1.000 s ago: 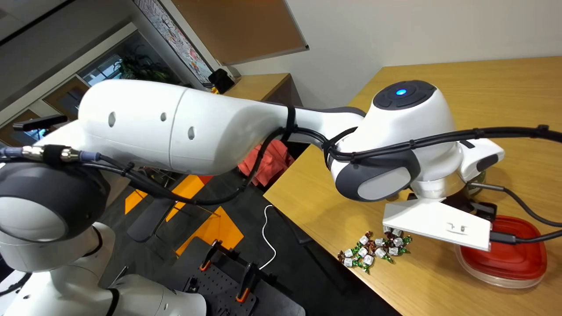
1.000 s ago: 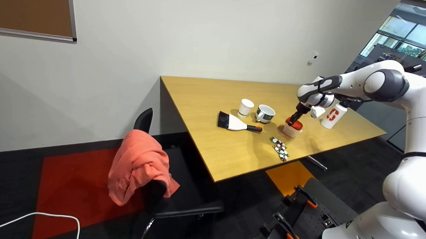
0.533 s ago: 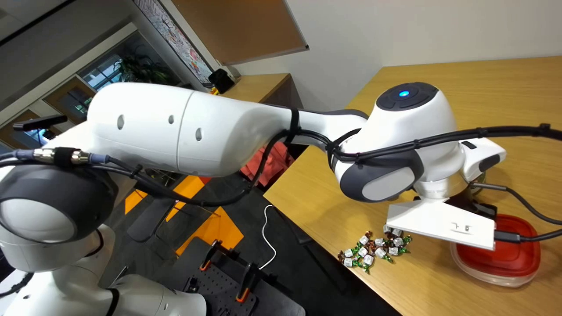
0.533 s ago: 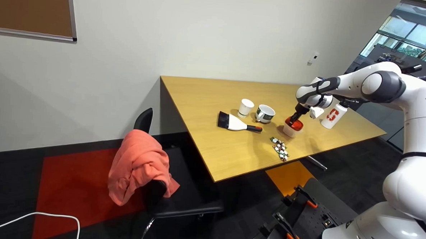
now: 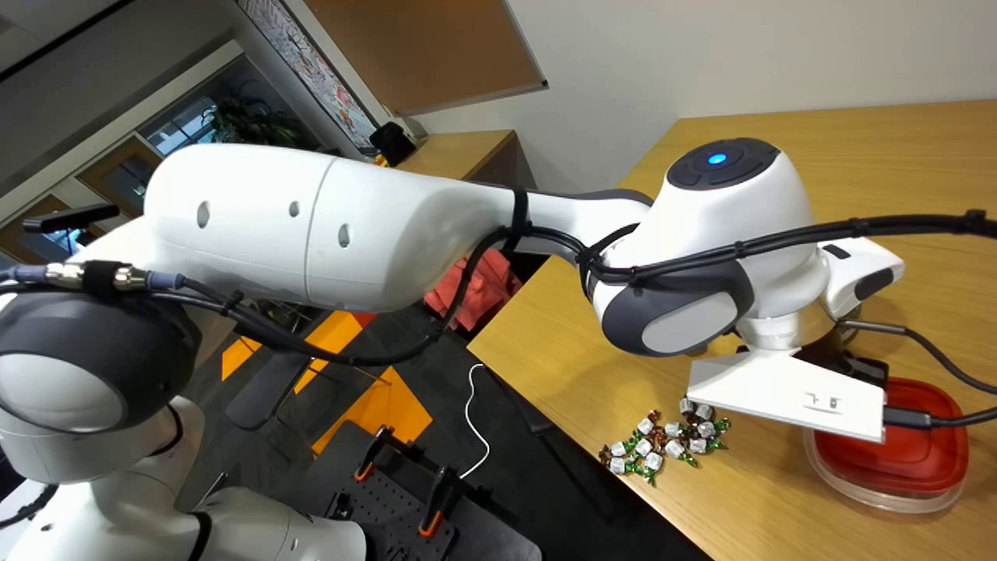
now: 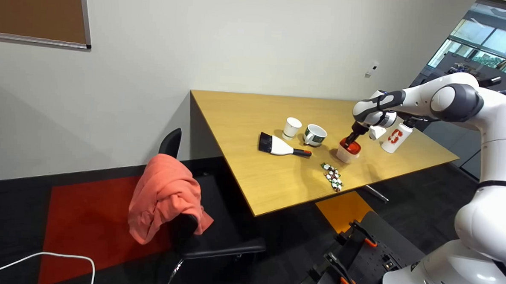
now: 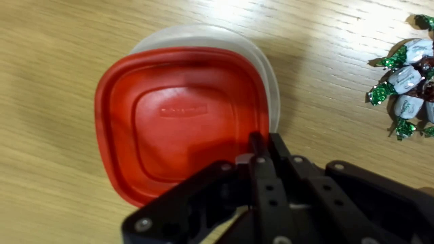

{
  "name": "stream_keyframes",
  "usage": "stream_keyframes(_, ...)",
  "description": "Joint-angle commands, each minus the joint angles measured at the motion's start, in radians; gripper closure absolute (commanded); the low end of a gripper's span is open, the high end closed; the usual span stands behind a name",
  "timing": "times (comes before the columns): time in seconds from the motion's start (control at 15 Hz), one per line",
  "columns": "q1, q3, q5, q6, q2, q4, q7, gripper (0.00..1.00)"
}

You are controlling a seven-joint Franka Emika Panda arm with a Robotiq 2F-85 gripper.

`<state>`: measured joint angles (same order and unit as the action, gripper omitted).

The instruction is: Take the lid on the bowl and put it on the table

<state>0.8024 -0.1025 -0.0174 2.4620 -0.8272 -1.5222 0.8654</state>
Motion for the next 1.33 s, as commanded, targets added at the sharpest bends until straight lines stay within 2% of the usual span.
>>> stream_keyframes(0.0,0.023,0.026,-0.003,-0.045,0.108,-0.073,0.047,0.98)
stream_keyframes(0.27,0.022,0.056,-0.017,-0.095,0.213,-0.147,0.141,0.98)
stream_keyframes(0.53,-0.021,0.075,-0.023,-0.117,0.323,-0.245,0.218,0.98)
stream_keyframes(0.8,-0.110,0.077,-0.005,-0.090,0.429,-0.372,0.280,0.98)
stream_keyframes(1.27,-0.313,0.069,-0.027,-0.002,0.572,-0.537,0.400,0.98)
